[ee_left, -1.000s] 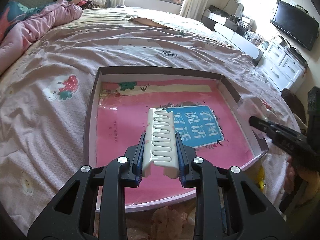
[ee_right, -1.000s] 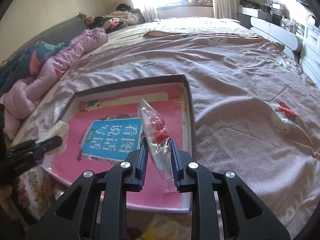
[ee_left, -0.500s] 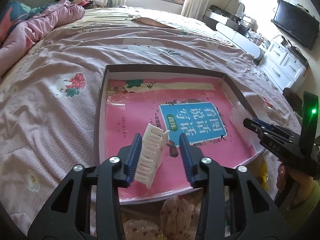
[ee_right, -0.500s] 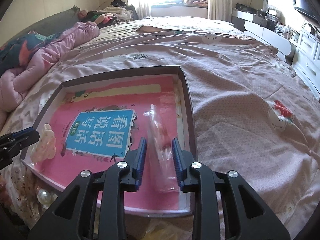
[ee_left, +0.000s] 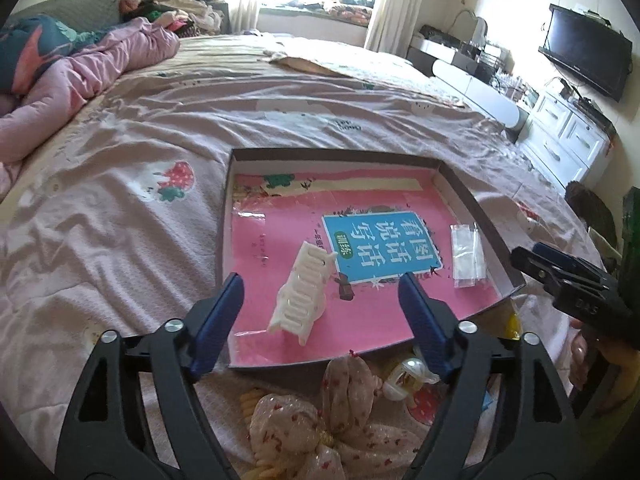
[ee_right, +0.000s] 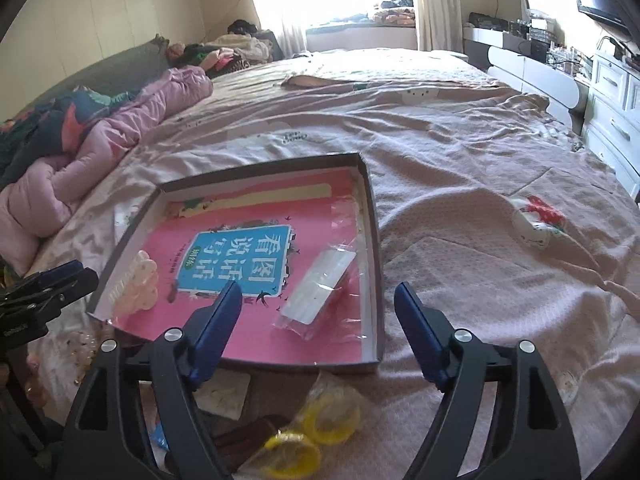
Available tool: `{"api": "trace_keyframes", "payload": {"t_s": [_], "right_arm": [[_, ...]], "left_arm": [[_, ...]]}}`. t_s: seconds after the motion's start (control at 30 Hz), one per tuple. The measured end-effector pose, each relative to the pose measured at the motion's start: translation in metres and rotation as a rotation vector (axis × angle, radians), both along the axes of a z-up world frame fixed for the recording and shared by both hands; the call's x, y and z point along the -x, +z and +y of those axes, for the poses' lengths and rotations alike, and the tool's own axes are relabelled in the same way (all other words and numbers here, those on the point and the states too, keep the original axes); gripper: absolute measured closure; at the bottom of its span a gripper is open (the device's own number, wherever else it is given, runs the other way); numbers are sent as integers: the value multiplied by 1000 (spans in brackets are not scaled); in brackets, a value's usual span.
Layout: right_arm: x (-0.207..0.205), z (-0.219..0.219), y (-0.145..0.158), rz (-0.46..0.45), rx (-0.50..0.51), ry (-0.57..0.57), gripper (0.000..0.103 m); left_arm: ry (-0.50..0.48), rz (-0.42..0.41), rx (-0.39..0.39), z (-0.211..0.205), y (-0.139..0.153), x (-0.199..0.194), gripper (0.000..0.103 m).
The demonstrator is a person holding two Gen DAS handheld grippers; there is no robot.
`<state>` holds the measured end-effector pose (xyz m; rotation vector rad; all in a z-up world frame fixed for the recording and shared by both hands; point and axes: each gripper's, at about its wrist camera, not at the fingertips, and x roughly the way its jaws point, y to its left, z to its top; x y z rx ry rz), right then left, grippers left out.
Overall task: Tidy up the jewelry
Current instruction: 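Carry the claw clip and red-bead packet into the box and release both, then move both tools back toward the remaining accessories beside the box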
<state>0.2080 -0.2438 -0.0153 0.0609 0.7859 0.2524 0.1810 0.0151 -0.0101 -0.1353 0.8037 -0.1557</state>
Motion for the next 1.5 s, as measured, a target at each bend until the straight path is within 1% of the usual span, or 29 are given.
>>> {"api": "trace_keyframes", "payload": {"t_s": [0.03, 0.07, 0.13, 0.23, 0.57, 0.93, 1.0, 1.33, 1.5], "right_arm": [[4, -2, 3, -5, -4, -1, 23], [6, -4, 5, -8, -7, -3, 19], [11, -6, 8, -14, -12, -6, 18], [20, -7, 15, -22, -18, -2, 16], [46, -9, 36, -64, -22, 14, 16], [72, 3, 50, -93, -28, 63, 15], [76, 6, 52, -95, -26, 76, 15], [101, 26, 54, -109, -10, 161, 14], [107, 33, 50, -95, -4, 188, 14]], "left_arm": [[3, -3, 1, 1, 2, 1, 25], [8, -9, 5, 2, 5, 4, 23], [12, -19, 7, 3, 9, 8, 17], [16, -40, -6, 2, 16, 15, 12], [26, -88, 3, 2, 35, 37, 12], [55, -92, 37, 11, 35, 62, 12], [60, -93, 49, 14, 35, 67, 12], [108, -89, 56, 30, 35, 92, 12], [135, -76, 61, 38, 32, 97, 12]]}}
